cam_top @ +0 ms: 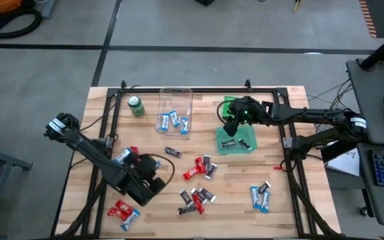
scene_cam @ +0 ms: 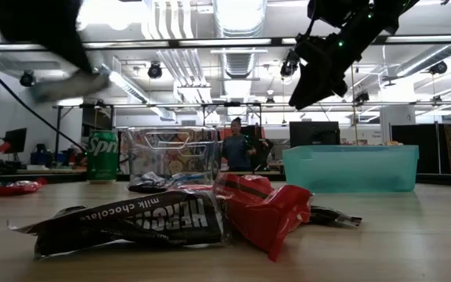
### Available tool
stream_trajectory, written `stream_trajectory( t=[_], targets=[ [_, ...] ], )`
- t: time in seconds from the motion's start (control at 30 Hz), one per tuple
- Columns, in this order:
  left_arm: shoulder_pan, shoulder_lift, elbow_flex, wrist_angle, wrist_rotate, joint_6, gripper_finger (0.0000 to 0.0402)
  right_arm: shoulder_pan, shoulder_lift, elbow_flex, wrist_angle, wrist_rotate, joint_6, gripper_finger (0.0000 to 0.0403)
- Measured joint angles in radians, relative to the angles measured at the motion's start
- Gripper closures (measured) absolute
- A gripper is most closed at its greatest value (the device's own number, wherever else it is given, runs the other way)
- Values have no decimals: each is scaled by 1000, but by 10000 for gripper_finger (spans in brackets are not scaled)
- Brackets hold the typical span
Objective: Sort candy
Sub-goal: Put the white candy into the transparent bin
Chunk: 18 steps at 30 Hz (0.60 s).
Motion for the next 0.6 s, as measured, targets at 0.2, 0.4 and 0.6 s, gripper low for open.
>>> stream_trajectory(
  t=[0.2, 0.4, 0.6],
  targets=[
    [13, -1, 163, 102, -251, 414, 400, 49, -16, 0, 0, 1, 9, 250],
    [97, -1, 240, 123, -298, 648, 400, 121, -62, 0, 3, 2, 21, 250],
    [268, -12, 230, 185, -150, 912, 400, 215, -121, 0, 9, 8, 21, 250]
  ],
)
